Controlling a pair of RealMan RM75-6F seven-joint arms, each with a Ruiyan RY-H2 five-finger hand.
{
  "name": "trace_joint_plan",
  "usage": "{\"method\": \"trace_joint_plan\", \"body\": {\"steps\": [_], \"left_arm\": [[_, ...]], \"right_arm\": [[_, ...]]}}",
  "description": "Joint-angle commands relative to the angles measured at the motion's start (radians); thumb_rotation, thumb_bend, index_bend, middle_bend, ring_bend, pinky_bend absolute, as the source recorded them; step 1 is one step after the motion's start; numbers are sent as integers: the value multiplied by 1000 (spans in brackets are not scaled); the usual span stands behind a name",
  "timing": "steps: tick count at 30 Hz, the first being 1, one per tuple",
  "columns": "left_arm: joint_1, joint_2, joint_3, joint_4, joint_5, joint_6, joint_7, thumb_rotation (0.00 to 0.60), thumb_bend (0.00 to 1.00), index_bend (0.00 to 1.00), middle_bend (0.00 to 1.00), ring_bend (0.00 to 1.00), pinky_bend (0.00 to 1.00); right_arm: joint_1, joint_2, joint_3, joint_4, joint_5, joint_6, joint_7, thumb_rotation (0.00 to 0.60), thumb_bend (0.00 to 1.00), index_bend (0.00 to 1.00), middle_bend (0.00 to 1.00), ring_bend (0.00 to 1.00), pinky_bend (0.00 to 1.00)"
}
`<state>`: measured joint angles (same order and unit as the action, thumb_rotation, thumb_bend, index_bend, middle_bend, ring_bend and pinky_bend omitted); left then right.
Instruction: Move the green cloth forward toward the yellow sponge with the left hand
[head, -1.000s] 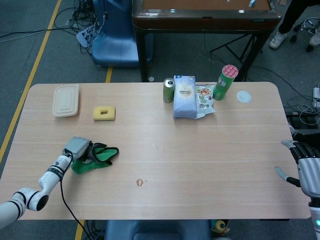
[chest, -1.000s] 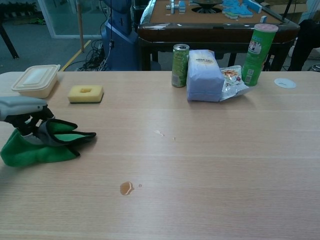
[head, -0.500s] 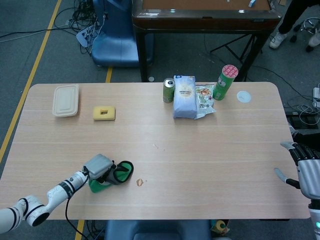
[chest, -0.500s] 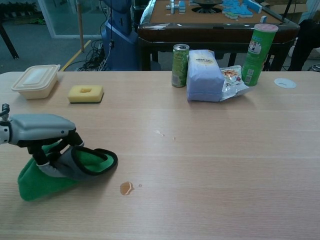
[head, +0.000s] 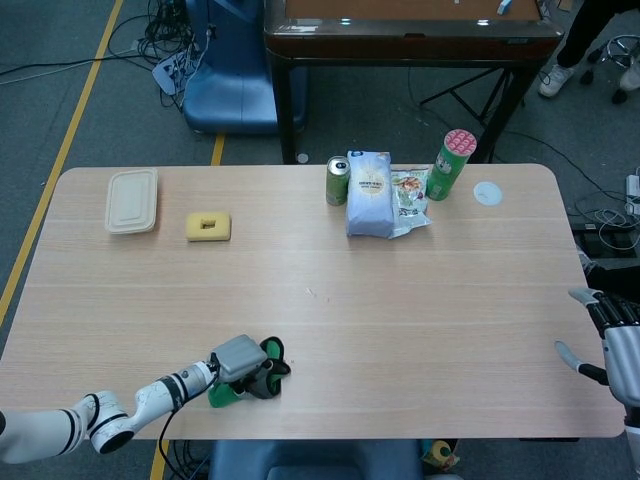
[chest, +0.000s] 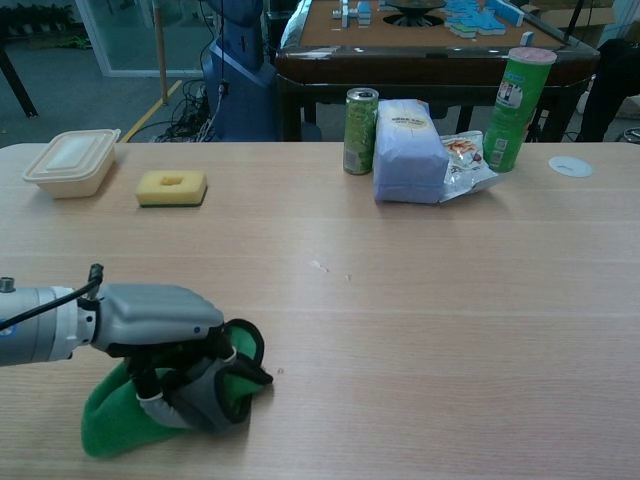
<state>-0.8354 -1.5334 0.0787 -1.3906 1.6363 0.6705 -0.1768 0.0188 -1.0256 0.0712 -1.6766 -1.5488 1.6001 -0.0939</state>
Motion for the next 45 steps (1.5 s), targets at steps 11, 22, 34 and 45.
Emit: {"method": "trace_joint_plan", "body": {"steps": [11,22,34,45], "left_arm": [[-56,-88,-15,35,24,31,-73,600,227,631,690,674,852],[-70,-143,-29,172,-17,24,19,600,226,633,690,669,852],[-28,-95,-67,263,-120,58,75,600,227,633,690,668,852],[-44,-77,-1,125,-32,62,12,600,226,634,690,670,852]], "right_arm": [[-10,-1,0,8,5,6,8,600,261,237,282,239,311],[-14,1,4,17,11,7,19,600,261,237,282,239,311],[-8,-3,8,21,6,1,22,600,261,237,282,239,311],[-8,-1,7,10,-2,5,13,600,261,238,282,239,311]]}}
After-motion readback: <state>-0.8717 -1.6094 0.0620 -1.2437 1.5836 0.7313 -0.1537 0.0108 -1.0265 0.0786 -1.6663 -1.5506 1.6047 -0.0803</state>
